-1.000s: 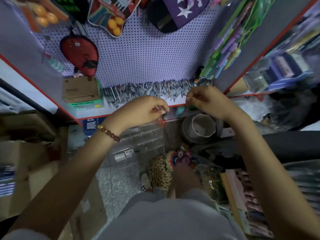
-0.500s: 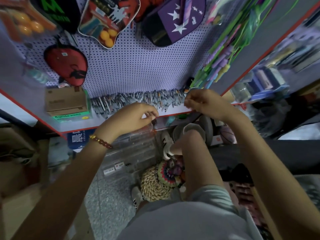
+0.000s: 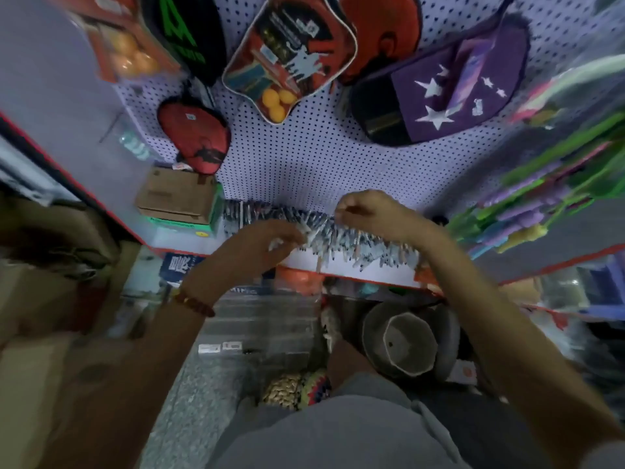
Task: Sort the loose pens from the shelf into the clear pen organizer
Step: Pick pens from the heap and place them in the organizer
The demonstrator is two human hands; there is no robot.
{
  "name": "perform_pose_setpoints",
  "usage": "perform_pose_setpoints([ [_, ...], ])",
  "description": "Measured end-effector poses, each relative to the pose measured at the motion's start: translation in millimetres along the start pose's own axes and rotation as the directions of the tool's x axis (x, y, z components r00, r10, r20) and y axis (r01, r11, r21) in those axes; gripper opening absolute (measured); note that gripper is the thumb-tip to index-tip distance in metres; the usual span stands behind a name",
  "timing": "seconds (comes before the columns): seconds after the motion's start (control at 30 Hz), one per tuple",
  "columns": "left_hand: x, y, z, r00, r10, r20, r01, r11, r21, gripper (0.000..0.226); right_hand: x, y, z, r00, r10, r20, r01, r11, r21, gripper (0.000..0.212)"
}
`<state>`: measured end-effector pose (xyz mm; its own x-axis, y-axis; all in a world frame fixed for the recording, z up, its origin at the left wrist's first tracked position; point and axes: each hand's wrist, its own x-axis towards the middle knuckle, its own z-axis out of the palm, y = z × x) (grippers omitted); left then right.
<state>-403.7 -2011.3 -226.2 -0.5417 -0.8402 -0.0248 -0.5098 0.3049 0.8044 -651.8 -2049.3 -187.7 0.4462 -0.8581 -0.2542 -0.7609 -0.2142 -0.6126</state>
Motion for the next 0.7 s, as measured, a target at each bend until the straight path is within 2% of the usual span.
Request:
perform_pose_setpoints([
  [0.1,42,-5,10,0.98,-0.122,-0.157,0.124,0.992,0.001,0.019,55,41,-24,0.991,-0.069,0.119,0.065,0.997,0.033,0.02],
  [0.17,71,-3,13,0.971,-0.169,-0.168,0.176,0.984,0.027,0.016,82,62,-38,0.984,-0.113,0.14,0.104,0.992,0.066,0.017],
  [0.3,98,-4,17,0.953,-0.242,-0.183,0.252,0.967,0.028,0.019,110,101,-38,0.972,-0.092,0.215,0.069,0.991,0.115,0.014],
  [0.47,121,-35,23,0.944,-0.306,-0.124,0.31,0.951,0.014,0.02,120,133,-15,0.965,-0.048,0.256,0.013,0.991,0.135,0.01],
  [0.63,102,-84,35,0.952,-0.305,-0.039,0.305,0.952,0.001,0.02,126,146,35,0.979,0.053,0.197,-0.069,0.995,0.074,0.024],
  [0.7,79,-98,36,0.955,-0.297,-0.008,0.296,0.955,-0.032,0.02,122,138,57,0.986,0.077,0.151,-0.092,0.991,0.101,0.014],
])
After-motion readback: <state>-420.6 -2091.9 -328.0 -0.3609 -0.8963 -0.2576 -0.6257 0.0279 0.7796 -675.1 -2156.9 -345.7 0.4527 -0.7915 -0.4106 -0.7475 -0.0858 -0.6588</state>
